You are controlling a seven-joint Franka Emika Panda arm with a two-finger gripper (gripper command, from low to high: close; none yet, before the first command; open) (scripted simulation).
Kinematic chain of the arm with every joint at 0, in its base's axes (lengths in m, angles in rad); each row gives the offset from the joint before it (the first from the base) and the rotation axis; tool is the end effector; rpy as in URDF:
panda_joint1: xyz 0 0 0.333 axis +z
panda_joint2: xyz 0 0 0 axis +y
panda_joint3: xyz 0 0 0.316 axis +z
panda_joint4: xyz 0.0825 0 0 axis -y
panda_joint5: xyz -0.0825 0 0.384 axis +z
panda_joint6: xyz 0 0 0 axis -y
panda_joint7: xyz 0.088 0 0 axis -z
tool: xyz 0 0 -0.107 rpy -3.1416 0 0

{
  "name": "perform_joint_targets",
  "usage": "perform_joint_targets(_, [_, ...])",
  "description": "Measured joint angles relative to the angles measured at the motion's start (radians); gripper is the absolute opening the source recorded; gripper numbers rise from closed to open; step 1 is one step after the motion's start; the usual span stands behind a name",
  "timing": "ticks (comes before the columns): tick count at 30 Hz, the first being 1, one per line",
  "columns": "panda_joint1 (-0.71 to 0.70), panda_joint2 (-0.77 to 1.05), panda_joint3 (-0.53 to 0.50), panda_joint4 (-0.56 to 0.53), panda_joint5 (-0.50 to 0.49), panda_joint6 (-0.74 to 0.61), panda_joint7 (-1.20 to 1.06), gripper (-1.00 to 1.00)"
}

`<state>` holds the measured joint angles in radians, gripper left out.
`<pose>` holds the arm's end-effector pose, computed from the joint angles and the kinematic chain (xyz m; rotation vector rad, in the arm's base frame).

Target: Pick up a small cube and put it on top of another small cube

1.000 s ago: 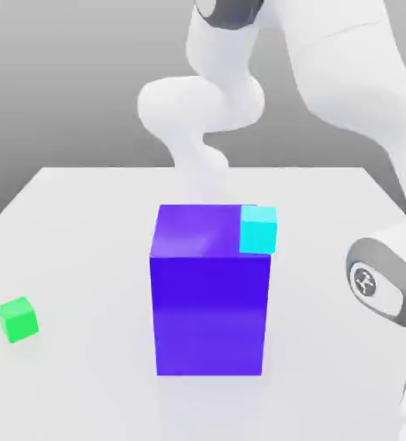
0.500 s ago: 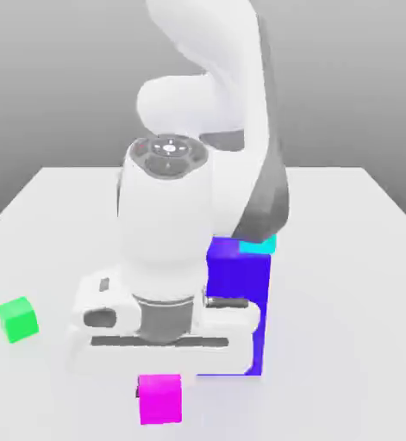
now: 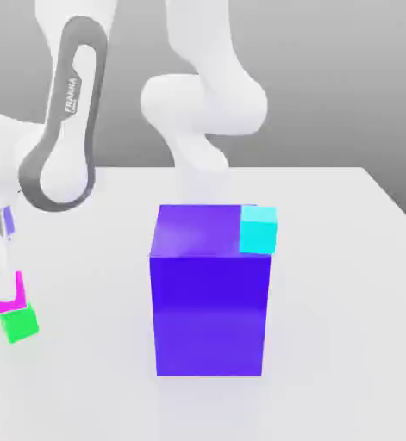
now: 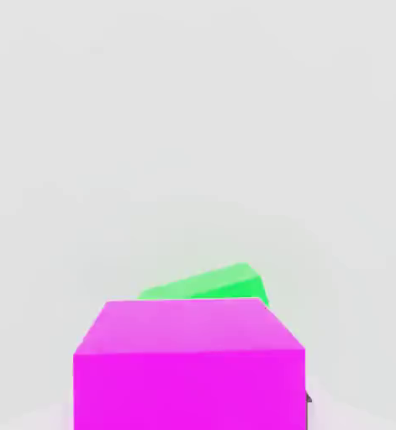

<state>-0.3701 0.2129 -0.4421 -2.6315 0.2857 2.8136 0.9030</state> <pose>0.2750 -0.3248 0.1815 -1.7267 2.6238 -0.0023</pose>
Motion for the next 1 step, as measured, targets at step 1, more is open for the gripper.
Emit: perform_joint_targets(1, [0.000,0.000,0.000,0.000,0.000,0.000,0.000,1.00])
